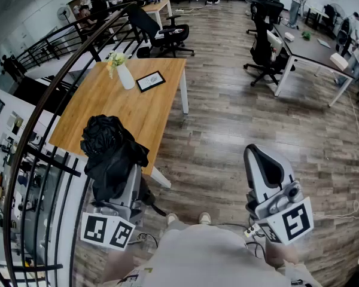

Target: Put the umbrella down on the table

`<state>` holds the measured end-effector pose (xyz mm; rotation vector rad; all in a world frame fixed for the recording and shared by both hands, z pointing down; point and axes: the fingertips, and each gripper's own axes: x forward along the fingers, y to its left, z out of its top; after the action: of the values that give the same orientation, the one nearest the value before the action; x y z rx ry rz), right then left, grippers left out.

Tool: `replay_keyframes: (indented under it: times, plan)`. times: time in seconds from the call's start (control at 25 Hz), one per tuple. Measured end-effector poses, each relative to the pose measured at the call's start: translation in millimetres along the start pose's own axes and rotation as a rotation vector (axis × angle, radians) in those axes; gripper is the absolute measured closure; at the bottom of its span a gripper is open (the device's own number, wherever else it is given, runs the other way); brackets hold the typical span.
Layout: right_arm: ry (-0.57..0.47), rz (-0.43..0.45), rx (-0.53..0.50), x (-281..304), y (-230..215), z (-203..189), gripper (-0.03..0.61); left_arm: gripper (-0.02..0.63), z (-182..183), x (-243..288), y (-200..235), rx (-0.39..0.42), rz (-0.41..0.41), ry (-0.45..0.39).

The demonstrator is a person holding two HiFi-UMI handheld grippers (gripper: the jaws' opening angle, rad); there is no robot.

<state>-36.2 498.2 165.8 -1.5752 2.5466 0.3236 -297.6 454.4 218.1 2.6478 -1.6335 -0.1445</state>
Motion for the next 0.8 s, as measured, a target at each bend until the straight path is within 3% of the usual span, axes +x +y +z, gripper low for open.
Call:
replay_keyframes:
  times: [0.36,0.8]
  plan:
    - [0.024,-0.01,0.017,0.0,-4.1,-11.2,0.551,0.351,-5.5,3.0,-2.5,0.011,-0.008,0.014]
    - [0.057,-0.02,0.026,-7.2,-3.1,-5.4,0.551,0.35,14.3,-1.8,-12.8,0.032,-0.04,0.012]
